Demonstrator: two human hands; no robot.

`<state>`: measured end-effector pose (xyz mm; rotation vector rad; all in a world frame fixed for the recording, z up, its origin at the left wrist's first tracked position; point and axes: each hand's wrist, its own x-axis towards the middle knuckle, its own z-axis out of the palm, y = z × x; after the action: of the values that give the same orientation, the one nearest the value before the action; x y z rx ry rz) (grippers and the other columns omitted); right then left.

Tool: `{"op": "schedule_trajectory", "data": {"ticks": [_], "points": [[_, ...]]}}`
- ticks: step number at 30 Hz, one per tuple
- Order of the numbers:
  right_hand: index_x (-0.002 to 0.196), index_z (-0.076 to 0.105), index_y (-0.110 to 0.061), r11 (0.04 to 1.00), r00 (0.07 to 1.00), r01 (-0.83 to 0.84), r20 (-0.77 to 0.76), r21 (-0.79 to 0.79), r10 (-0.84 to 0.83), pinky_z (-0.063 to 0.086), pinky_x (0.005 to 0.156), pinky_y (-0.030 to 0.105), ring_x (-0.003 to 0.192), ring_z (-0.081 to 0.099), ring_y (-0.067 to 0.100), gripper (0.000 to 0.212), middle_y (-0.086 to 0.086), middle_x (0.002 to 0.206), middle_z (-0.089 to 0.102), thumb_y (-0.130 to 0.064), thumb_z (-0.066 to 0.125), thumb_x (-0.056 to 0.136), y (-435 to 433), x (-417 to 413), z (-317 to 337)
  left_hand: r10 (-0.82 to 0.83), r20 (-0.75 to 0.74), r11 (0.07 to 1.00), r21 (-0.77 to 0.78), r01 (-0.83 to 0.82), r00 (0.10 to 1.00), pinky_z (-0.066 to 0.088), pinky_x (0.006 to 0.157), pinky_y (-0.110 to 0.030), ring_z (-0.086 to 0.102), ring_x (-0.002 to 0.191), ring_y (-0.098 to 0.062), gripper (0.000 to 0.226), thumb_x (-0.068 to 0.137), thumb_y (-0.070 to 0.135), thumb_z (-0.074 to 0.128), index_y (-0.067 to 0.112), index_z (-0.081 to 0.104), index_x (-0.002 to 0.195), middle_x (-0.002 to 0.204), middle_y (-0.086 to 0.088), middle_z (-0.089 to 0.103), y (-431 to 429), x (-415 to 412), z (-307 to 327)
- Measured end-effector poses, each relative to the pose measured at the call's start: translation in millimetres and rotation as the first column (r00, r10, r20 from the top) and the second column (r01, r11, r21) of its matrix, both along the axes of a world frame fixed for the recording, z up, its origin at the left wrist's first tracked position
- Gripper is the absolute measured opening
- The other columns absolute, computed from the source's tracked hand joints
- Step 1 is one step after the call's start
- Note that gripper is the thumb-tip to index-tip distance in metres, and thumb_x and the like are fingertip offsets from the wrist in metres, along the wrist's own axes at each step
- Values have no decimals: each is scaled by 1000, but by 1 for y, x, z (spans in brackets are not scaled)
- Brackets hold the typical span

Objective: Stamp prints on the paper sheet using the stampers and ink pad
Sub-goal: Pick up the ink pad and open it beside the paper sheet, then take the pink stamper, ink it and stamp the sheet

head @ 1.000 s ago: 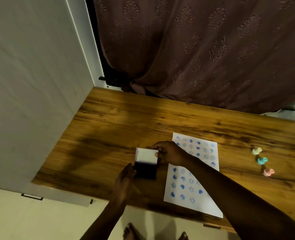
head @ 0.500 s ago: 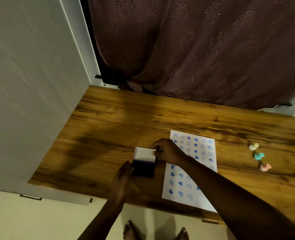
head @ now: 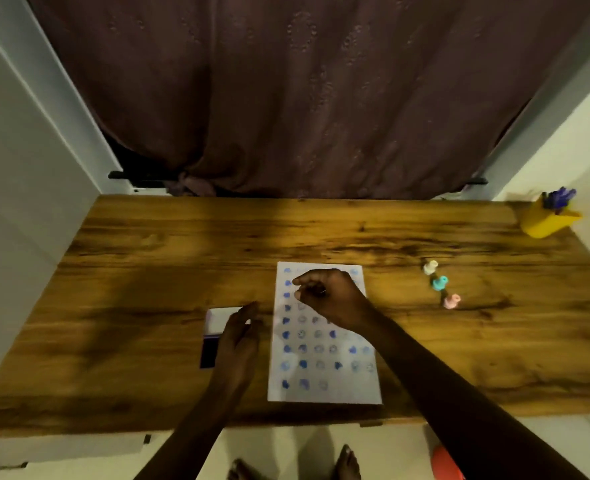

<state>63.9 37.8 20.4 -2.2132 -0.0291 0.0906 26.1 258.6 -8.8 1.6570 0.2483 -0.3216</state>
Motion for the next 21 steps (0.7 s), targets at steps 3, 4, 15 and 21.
{"op": "schedule_trajectory", "data": {"ticks": [3, 4, 15, 21], "points": [[118, 77, -19, 996, 996, 88, 29, 5, -88, 53, 84, 13, 96, 71, -2, 28, -8, 115, 77, -28, 75, 92, -40, -19, 7, -60, 17, 998, 2, 60, 998, 48, 111, -55, 64, 125, -18, 24, 103, 13, 58, 29, 62, 121, 135, -3, 65, -39, -1, 7], [117, 78, -19, 993, 992, 120, 34, 12, -120, 54, 85, 14, 96, 72, -1, 27, -7, 113, 78, -27, 77, 91, -54, -26, 10, -76, 14, 997, 14, 76, 997, 47, 112, -55, 60, 130, -21, 24, 103, 18, 60, 32, 63, 122, 138, 1, 62, -52, -2, 9], [93, 77, -9, 838, 879, 476, 121, -266, -461, 53, 75, 25, 81, 69, 12, 10, 4, 92, 73, -12, 78, 84, -204, -90, -6, -341, -16, 933, 115, 341, 940, 47, 109, -38, 56, 117, -10, 33, 105, 25, 55, 28, 60, 138, 144, 2, 58, -178, -16, 4], [110, 68, -7, 696, 777, 595, 65, -401, -627, 57, 70, 37, 84, 69, 30, 30, 14, 99, 69, -31, 68, 91, -244, -96, -30, -377, -24, 899, 233, 372, 926, 47, 112, -48, 59, 128, -26, 35, 103, 20, 59, 19, 62, 137, 144, -6, 61, -216, -31, -1]]}}
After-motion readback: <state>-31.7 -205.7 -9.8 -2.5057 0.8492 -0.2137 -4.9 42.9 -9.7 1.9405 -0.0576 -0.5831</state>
